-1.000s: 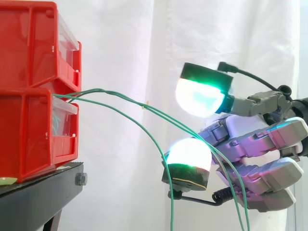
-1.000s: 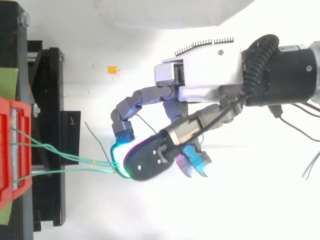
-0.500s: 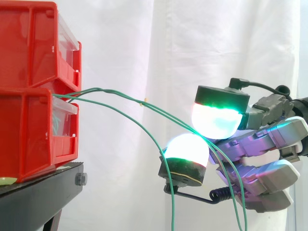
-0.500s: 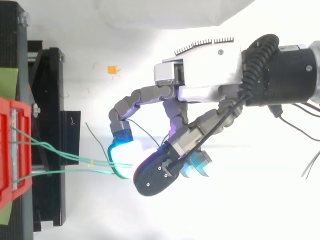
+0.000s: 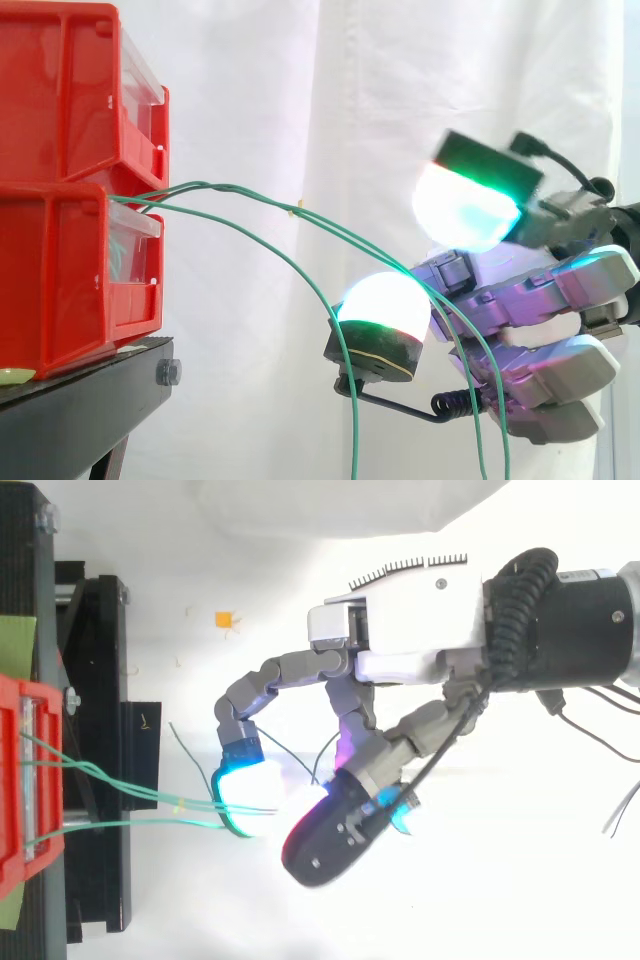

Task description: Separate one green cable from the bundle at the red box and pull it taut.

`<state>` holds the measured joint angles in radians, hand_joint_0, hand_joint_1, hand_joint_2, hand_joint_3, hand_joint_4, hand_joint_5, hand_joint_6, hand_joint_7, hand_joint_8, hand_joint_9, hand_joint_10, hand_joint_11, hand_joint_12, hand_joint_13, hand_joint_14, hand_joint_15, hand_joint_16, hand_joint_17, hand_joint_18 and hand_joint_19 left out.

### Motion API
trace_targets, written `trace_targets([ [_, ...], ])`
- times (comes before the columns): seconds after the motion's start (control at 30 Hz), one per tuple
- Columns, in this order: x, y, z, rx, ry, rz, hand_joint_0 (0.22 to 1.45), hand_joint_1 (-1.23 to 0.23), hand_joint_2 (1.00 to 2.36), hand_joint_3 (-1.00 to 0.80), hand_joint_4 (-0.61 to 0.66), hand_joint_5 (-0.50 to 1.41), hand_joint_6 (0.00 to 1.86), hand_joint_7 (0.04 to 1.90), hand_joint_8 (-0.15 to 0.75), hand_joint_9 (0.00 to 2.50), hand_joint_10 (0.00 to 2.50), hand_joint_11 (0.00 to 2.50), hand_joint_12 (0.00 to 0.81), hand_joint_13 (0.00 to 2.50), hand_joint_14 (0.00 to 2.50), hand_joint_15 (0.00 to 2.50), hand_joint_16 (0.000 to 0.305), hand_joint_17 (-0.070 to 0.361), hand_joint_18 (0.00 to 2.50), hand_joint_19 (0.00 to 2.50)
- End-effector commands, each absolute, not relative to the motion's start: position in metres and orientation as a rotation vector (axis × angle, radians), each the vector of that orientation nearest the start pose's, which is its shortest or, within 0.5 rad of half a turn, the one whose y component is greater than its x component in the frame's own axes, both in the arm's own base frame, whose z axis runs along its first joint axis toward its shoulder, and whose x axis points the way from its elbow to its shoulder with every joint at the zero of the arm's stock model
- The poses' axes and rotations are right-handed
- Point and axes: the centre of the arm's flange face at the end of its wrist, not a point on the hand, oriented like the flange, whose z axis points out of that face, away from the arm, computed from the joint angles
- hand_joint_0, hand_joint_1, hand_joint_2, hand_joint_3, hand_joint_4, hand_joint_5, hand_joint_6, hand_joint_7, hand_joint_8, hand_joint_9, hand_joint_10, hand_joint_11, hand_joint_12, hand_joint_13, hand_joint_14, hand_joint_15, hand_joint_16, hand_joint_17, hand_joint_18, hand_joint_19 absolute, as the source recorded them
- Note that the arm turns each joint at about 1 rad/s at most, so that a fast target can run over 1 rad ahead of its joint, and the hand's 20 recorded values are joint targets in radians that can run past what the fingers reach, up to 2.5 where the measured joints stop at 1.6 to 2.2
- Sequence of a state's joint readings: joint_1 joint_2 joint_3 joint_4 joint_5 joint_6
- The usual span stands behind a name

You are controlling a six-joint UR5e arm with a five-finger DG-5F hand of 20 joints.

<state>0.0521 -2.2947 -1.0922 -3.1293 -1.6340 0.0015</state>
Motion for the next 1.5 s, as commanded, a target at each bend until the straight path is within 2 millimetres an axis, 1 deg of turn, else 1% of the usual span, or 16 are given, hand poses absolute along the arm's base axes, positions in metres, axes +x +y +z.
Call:
trace_targets([
  [0.0,0.741,-0.089,0.266,1.326,1.466,1.176,0.36,-0.46,1.00,-0.50,0.13,0.14,0.50,1.24,0.286,1.93,0.00,0.11,0.511,1.54,0.02,0.56,0.096,0.216,1.57,0.36],
  [0.03,0.741,-0.089,0.266,1.325,1.467,1.175,0.36,-0.45,1.00,-0.50,0.13,0.14,0.50,1.24,0.286,1.93,0.00,0.12,0.510,1.54,0.02,0.56,0.096,0.216,1.57,0.37],
  [0.1,0.741,-0.089,0.266,1.325,1.467,1.175,0.36,-0.35,1.00,-0.50,0.12,0.14,0.50,1.23,0.287,1.93,0.00,0.08,0.507,1.54,0.02,0.54,0.096,0.216,1.55,0.37],
  [0.17,0.741,-0.089,0.266,1.325,1.467,1.175,0.37,-0.32,1.00,-0.50,0.12,0.14,0.50,1.22,0.292,1.93,0.00,0.08,0.501,1.54,0.02,0.55,0.095,0.213,1.54,0.38],
  [0.23,0.741,-0.088,0.267,1.322,1.468,1.179,0.38,-0.32,1.00,-0.50,0.09,0.14,0.50,1.23,0.284,1.94,0.00,0.08,0.498,1.53,0.02,0.54,0.093,0.209,1.52,0.39],
  [0.27,0.741,-0.088,0.266,1.324,1.468,1.177,0.40,-0.35,1.00,-0.50,0.08,0.14,0.50,1.24,0.261,1.95,0.00,0.08,0.490,1.52,0.01,0.54,0.089,0.200,1.48,0.41],
  [0.3,0.741,-0.087,0.267,1.321,1.467,1.179,0.41,-0.35,1.00,-0.50,0.08,0.14,0.50,1.24,0.258,1.95,0.00,0.08,0.487,1.52,0.02,0.54,0.088,0.197,1.47,0.42],
  [0.37,0.741,-0.088,0.266,1.328,1.464,1.181,0.47,-0.41,1.00,-0.50,0.05,0.15,0.50,1.24,0.223,1.95,0.00,0.11,0.464,1.49,0.02,0.56,0.073,0.163,1.33,0.49],
  [0.47,0.745,-0.088,0.274,1.313,1.449,1.190,0.55,-0.51,1.00,-0.50,0.03,0.14,0.50,1.23,0.189,1.95,0.01,0.15,0.447,1.45,0.02,0.57,0.061,0.137,1.21,0.56],
  [0.57,0.748,-0.088,0.281,1.304,1.439,1.195,0.59,-0.55,1.00,-0.50,0.02,0.14,0.50,1.23,0.175,1.95,0.01,0.19,0.435,1.44,0.02,0.58,0.056,0.125,1.18,0.58],
  [0.73,0.749,-0.088,0.283,1.304,1.434,1.200,0.63,-0.58,1.00,-0.50,0.01,0.14,0.50,1.23,0.172,1.96,0.01,0.21,0.435,1.43,0.02,0.58,0.053,0.118,1.17,0.59],
  [0.93,0.752,-0.088,0.291,1.293,1.421,1.207,0.65,-0.60,1.00,-0.50,0.02,0.15,0.50,1.22,0.180,1.97,0.01,0.23,0.436,1.45,0.02,0.60,0.051,0.115,1.18,0.60],
  [1.07,0.753,-0.087,0.290,1.290,1.422,1.208,0.68,-0.63,1.00,-0.50,0.02,0.15,0.50,1.22,0.188,1.98,0.01,0.25,0.437,1.45,0.02,0.58,0.051,0.114,1.19,0.60],
  [1.33,0.752,-0.087,0.290,1.287,1.426,1.204,0.74,-0.71,1.00,-0.50,0.01,0.15,0.50,1.23,0.193,2.00,0.01,0.26,0.438,1.45,0.02,0.60,0.049,0.111,1.20,0.61],
  [1.47,0.752,-0.087,0.290,1.288,1.427,1.203,0.77,-0.78,1.00,-0.50,-0.02,0.15,0.50,1.23,0.199,1.99,0.01,0.29,0.442,1.45,0.02,0.60,0.049,0.111,1.19,0.62],
])
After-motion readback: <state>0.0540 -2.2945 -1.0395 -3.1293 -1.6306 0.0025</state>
